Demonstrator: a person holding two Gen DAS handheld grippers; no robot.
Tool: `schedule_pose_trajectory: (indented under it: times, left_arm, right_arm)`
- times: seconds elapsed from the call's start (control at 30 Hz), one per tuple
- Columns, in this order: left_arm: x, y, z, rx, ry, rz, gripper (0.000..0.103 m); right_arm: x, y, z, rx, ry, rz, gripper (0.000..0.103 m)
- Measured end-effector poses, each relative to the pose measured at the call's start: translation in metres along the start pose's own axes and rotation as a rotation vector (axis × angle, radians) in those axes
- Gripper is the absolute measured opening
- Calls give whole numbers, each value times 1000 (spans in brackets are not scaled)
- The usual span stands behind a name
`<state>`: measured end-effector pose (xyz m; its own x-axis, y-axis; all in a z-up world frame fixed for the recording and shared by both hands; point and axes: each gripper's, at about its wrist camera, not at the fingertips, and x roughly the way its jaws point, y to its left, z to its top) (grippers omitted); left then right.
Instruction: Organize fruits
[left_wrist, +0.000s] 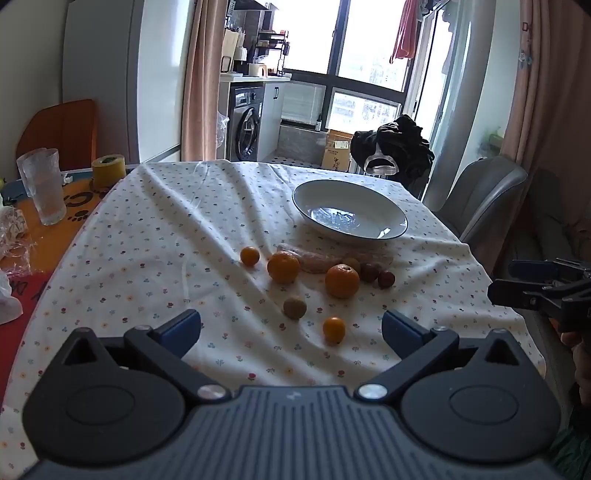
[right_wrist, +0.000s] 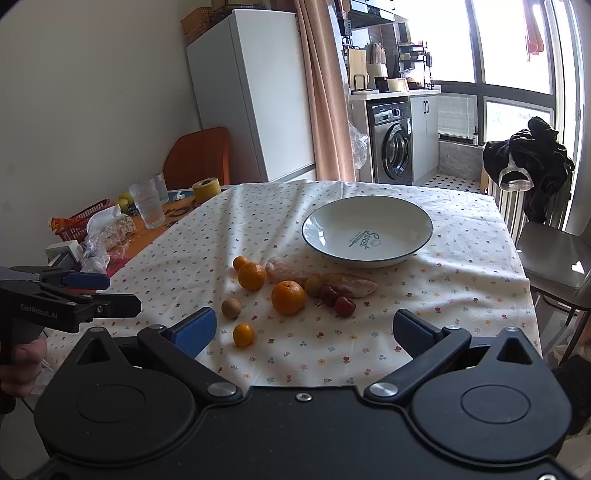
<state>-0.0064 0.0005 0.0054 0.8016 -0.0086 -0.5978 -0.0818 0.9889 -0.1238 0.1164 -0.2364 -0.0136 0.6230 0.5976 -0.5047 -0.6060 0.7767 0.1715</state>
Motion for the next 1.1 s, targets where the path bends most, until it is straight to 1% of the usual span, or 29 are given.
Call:
schedule_pose_trajectory:
  times: [1.1]
  left_arm:
    - [0,-2,-1,0,-1,3,103]
  right_arm:
    - [-3,-2,3,3,-1,-5,103]
